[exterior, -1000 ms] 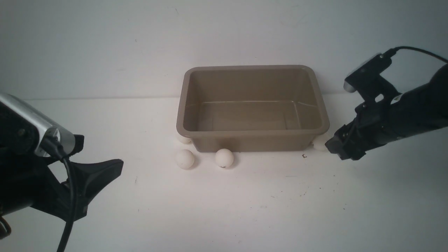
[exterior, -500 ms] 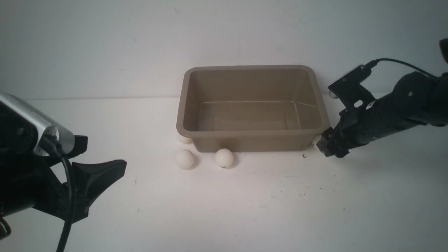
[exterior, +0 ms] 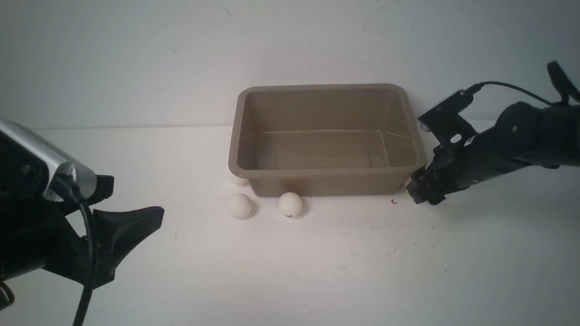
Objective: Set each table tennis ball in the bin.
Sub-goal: Use the right arm to clamp the table tennis ball closest to it
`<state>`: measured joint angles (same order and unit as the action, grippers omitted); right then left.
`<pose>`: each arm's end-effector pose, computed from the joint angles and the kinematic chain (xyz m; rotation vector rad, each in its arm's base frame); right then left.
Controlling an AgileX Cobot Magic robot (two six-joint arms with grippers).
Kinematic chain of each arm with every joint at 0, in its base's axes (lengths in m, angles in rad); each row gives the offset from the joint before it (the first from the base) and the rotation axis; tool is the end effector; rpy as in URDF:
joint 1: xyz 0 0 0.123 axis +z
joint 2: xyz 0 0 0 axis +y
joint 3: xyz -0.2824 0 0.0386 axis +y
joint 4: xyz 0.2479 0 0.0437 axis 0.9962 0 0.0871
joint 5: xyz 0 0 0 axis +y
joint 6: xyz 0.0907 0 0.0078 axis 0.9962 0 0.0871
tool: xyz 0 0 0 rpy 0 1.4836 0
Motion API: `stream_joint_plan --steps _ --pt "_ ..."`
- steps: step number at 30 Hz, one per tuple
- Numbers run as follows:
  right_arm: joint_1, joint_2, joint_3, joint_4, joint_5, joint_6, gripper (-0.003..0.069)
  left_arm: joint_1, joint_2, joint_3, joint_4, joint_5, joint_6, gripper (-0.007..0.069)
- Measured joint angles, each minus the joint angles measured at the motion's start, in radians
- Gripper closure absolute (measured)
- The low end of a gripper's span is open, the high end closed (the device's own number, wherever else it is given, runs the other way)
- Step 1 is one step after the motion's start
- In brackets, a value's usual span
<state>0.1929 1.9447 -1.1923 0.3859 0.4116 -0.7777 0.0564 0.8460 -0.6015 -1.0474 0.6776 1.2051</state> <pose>0.3847 0.0892 0.1562 -0.8376 2.4672 0.1168 0.1608 -0.0405 0.3031 0.5509 1.9643 -0.3996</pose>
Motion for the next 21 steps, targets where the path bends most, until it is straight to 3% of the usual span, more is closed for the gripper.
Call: stream_joint_plan --steps 11,21 --pt "0.0 0.038 -0.001 0.0 -0.061 -0.001 0.0224 0.0 0.0 0.0 0.0 0.0 0.0 0.0048" --pt "0.0 0.038 0.001 0.0 -0.068 -0.004 0.0321 0.0 0.0 0.0 0.0 0.0 0.0 0.0048"
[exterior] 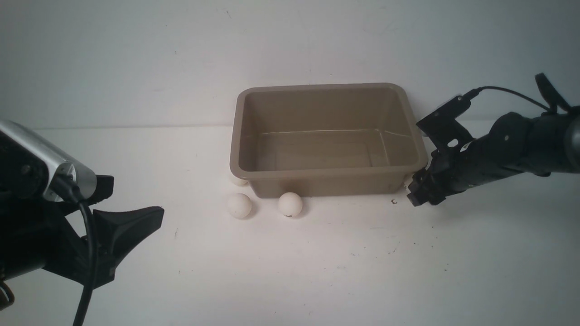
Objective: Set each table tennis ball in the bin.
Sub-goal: Use the right arm to clamp the table tennis ball closest to it
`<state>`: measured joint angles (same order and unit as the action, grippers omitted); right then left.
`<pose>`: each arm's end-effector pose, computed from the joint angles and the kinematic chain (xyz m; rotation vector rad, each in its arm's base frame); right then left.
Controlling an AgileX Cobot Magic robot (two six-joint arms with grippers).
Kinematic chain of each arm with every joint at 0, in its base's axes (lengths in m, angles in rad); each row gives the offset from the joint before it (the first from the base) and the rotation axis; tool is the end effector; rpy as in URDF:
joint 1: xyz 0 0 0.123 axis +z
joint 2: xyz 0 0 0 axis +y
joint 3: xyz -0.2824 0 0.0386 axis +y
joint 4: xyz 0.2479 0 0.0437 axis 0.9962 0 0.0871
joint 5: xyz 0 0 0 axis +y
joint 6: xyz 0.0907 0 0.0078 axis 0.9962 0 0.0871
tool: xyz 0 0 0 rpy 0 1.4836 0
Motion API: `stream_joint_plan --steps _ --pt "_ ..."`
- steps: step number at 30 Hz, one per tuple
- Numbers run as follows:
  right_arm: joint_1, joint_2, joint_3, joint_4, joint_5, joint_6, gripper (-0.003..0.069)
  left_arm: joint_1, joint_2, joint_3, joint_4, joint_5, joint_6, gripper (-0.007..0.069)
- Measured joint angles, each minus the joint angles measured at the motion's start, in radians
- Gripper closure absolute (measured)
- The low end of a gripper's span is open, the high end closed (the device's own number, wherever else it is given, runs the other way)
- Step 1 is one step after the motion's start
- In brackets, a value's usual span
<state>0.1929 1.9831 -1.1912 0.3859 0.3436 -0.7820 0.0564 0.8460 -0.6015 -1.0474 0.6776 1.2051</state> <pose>0.3909 0.0882 0.1433 -0.8194 2.4514 0.0827 0.1608 -0.0405 0.3031 0.5509 1.9643 -0.3996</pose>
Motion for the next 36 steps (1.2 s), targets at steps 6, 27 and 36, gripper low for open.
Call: stream_joint_plan --steps 6,27,36 --pt "0.0 0.005 0.0 0.0 -0.034 -0.003 0.0328 0.0 0.0 0.0 0.0 0.008 0.0 0.0048" --pt "0.0 -0.01 -0.001 -0.022 -0.032 0.0 0.0211 0.0 0.0 0.0 0.0 0.009 0.0 0.0048" --pt "-0.043 -0.052 -0.002 -0.053 -0.023 0.019 0.021 0.0 0.0 0.0 0.0 0.012 0.0 0.0048"
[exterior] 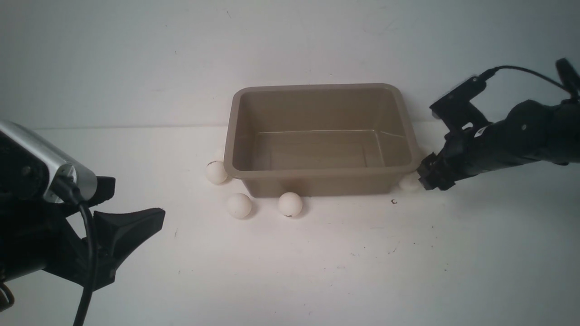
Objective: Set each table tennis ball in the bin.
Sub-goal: Use the right arm to clamp the table tennis ball closest to it
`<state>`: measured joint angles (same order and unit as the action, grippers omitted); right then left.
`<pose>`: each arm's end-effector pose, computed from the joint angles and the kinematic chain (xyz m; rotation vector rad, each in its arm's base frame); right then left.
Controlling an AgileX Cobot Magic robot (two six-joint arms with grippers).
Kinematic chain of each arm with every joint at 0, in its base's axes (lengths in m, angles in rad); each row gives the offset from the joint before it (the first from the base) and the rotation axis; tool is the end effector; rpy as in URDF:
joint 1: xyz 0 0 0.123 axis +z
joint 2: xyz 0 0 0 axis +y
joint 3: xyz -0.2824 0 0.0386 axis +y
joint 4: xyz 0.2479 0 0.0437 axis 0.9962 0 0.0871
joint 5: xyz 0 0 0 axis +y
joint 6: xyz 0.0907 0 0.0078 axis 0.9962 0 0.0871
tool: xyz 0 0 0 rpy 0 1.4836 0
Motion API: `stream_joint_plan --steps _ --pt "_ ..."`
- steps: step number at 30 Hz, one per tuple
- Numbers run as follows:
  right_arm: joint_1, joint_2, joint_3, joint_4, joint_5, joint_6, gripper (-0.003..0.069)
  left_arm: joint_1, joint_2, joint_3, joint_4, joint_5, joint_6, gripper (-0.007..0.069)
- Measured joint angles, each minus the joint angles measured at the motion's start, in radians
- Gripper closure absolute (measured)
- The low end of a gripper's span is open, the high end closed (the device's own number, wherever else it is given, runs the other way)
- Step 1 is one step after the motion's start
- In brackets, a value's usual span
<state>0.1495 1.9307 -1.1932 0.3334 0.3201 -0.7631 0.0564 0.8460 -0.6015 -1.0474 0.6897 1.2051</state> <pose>0.3949 0.0690 0.1654 -0.7774 2.3942 0.0102 0.1601 -0.0413 0.3028 0.5594 1.9672 -0.4100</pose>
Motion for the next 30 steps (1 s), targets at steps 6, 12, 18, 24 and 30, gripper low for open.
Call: stream_joint_plan --steps 6,12,18,24,30 --pt "-0.033 0.0 -0.001 0.0 0.018 0.008 0.021 0.0 0.0 0.0 0.0 0.005 0.0 0.0048" --pt "-0.034 0.0 -0.001 0.022 -0.007 0.008 0.021 0.0 0.0 0.0 0.0 0.008 0.0 0.0048" --pt "-0.034 0.0 -0.001 0.086 -0.003 0.008 0.021 0.0 0.0 0.0 0.0 0.008 0.0 0.0048" --pt "-0.034 0.0 -0.001 0.109 0.088 0.008 0.021 0.0 0.0 0.0 0.0 0.011 0.0 0.0048" --pt "-0.018 0.0 -0.001 0.137 0.136 -0.02 0.021 0.0 0.0 0.0 0.0 0.011 0.0 0.0048"
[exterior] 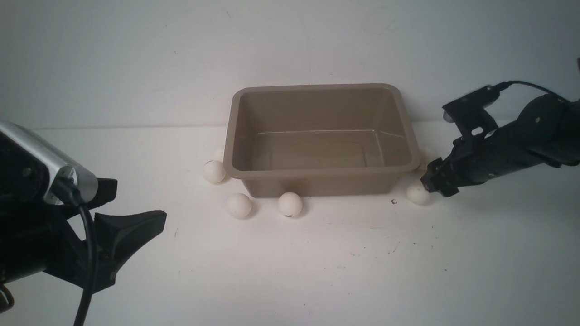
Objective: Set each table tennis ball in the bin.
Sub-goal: Use the right arm to clamp the table tennis ball closest to it
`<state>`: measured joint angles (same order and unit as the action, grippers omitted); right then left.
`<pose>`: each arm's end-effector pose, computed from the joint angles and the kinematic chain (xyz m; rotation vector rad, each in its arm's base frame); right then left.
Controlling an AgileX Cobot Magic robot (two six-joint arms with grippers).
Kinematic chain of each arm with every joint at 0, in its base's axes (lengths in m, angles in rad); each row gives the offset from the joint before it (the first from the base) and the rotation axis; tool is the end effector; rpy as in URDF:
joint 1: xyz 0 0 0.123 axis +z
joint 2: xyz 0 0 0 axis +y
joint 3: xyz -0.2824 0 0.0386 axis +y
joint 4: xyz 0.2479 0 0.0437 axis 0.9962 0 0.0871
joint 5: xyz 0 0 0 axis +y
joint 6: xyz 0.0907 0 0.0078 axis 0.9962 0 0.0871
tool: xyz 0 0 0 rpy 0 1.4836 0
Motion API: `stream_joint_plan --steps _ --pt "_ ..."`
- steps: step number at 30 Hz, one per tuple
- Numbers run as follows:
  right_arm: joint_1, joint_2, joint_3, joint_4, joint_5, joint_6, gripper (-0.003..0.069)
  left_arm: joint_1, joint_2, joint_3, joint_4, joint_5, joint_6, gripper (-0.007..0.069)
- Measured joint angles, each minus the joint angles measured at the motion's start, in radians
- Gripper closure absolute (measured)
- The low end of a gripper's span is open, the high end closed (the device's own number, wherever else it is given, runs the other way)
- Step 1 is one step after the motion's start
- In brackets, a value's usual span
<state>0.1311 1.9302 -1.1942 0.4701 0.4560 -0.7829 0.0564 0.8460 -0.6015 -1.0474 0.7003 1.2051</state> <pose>0.3862 0.0693 0.1618 -0.6940 2.5147 0.1852 0.1595 -0.0420 0.3025 0.5669 1.9698 -0.4192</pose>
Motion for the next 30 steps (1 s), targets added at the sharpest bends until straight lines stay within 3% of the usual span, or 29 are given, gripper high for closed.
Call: stream_joint_plan --steps 30 --pt "0.012 0.039 -0.003 0.086 0.144 -0.021 0.021 0.0 0.0 0.0 0.0 0.0 0.0 0.0048"
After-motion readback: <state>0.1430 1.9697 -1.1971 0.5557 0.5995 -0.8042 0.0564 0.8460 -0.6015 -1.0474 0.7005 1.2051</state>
